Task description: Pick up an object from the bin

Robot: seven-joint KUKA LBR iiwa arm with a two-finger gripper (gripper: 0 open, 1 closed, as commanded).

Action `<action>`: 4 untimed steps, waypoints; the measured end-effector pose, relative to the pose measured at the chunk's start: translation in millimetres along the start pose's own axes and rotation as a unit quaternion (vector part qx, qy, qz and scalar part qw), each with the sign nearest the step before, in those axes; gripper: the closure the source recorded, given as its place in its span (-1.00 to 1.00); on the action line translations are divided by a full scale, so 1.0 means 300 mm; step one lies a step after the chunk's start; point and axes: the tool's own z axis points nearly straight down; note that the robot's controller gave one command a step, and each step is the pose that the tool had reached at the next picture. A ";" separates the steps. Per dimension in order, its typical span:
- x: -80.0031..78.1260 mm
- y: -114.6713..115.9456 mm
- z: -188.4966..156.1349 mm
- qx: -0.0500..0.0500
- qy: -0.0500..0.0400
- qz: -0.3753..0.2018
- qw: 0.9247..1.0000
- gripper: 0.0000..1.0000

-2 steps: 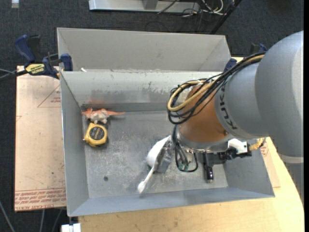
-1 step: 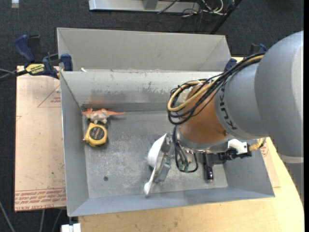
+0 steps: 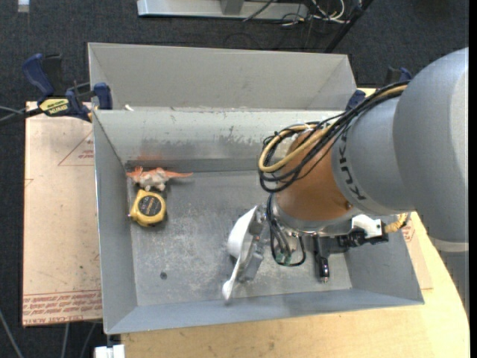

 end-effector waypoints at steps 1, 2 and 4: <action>0.016 0.031 -0.107 0.002 0.003 -0.003 1.000 -1.00; -0.081 0.018 -0.307 0.000 0.002 -0.002 1.000 -1.00; -0.111 0.111 -0.186 0.000 0.000 0.037 0.999 -1.00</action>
Offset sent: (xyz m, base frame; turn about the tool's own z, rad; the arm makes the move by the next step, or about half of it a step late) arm 0.0386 -0.0212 0.1198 0.0020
